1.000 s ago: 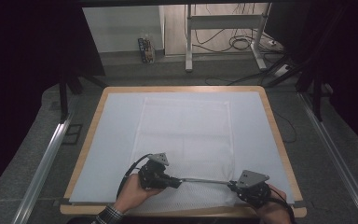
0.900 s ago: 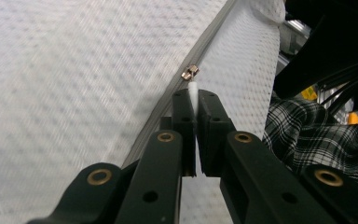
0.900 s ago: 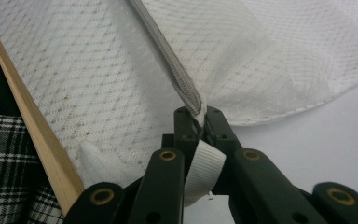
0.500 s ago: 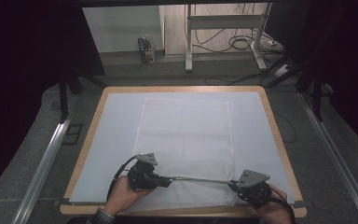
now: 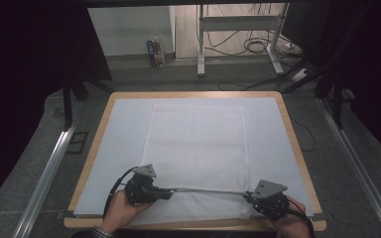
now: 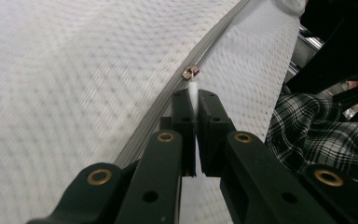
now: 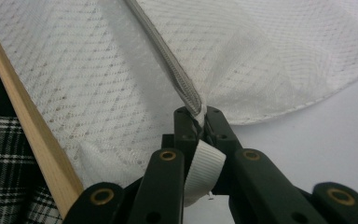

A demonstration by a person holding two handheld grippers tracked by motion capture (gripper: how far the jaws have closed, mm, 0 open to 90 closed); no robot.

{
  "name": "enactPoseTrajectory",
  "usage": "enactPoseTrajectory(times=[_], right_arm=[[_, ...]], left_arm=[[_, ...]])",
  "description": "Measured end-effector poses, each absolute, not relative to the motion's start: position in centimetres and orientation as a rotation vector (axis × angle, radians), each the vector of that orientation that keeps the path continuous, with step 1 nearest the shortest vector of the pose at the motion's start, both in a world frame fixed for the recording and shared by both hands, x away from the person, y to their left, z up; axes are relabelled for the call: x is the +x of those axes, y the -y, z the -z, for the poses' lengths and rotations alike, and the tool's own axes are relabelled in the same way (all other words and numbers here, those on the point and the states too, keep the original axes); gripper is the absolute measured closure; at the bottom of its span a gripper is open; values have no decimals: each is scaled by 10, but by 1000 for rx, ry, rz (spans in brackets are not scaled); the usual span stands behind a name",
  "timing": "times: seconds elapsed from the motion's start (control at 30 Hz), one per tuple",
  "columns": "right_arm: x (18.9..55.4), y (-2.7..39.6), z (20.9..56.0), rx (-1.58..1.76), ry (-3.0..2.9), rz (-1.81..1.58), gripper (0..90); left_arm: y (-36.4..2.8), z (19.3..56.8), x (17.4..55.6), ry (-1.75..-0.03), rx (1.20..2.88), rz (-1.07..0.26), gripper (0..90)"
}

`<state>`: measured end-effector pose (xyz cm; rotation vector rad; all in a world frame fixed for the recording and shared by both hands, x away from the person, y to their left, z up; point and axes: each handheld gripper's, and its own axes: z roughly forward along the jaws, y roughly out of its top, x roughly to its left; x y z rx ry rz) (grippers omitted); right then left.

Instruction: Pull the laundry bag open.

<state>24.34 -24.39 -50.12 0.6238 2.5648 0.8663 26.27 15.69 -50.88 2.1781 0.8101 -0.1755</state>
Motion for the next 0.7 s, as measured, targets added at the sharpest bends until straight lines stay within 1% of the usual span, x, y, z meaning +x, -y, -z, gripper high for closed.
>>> enactPoseTrajectory(times=[0.4, 0.6, 0.7], right_arm=[[244, 244, 501, 627, -2564, -872, 847], [243, 244, 502, 627, -2567, -873, 846], [243, 244, 502, 628, -2565, -870, 847]], left_arm=[[-175, 510, 254, -860, 2159, 146, 873], [-179, 511, 251, -865, 2156, 151, 873], [-182, 510, 250, -881, 2165, 132, 873]])
